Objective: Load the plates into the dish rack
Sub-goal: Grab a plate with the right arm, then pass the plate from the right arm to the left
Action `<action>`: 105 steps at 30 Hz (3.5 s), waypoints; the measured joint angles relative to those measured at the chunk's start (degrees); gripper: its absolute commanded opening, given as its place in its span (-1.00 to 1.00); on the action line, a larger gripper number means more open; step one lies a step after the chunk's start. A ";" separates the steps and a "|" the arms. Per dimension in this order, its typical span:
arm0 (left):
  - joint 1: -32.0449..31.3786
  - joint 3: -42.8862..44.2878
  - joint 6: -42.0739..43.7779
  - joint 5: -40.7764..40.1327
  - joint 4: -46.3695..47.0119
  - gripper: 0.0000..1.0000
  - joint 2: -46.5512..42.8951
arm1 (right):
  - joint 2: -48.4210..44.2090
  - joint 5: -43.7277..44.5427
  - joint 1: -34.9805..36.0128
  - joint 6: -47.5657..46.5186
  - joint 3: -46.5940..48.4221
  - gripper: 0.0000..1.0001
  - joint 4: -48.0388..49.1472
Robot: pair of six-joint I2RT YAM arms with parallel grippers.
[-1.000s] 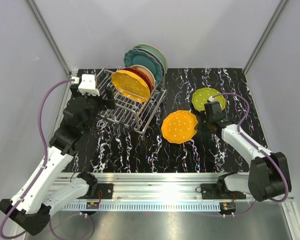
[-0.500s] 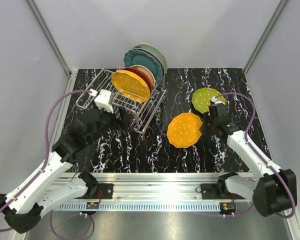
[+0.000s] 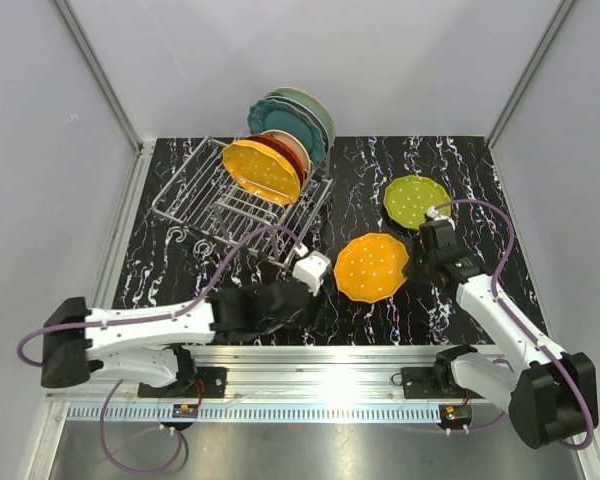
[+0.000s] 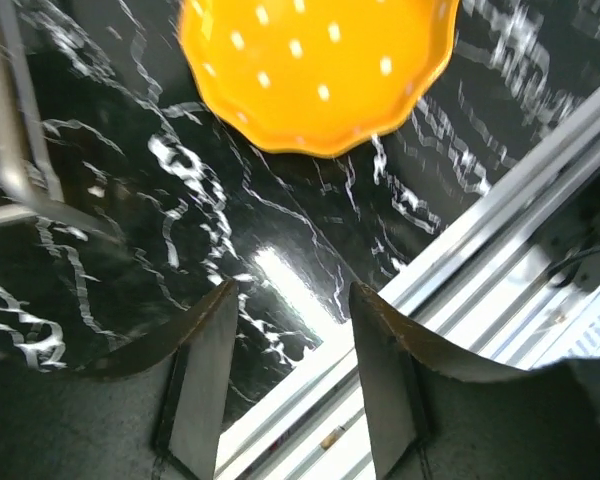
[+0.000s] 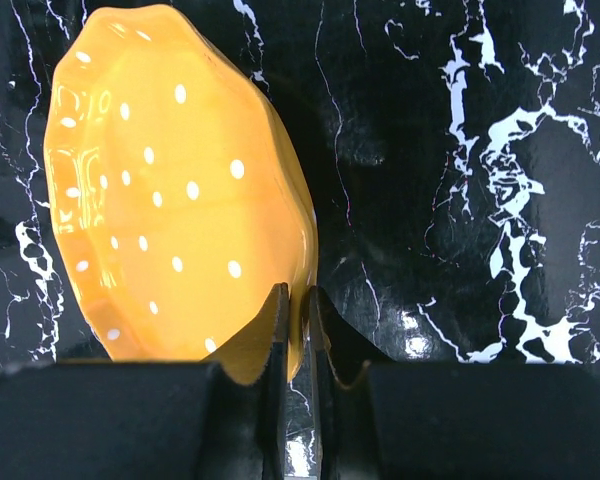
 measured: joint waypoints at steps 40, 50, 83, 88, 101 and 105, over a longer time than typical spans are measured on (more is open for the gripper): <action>15.61 9.73 -8.26 9.40 15.89 -0.30 36.74 | -4.66 -5.20 -4.55 8.48 -11.89 -1.00 6.60; 17.25 7.82 -10.21 13.51 20.61 -0.67 37.53 | -2.49 -6.62 -4.96 10.21 -13.94 -0.89 9.94; 20.74 5.49 -19.82 25.07 16.20 -1.00 30.21 | -5.01 -13.86 -5.84 20.17 -20.44 0.71 18.56; 21.68 5.51 -20.06 26.03 15.19 -1.00 29.99 | -5.64 -16.24 -5.88 21.22 -21.57 0.76 20.74; 23.98 7.56 -20.50 30.10 12.85 -1.00 29.99 | -9.62 -18.27 -5.92 23.19 -22.60 0.82 17.29; 24.68 9.18 -20.59 30.16 12.68 -1.00 29.99 | -11.30 -19.85 -5.92 24.24 -23.71 0.73 16.52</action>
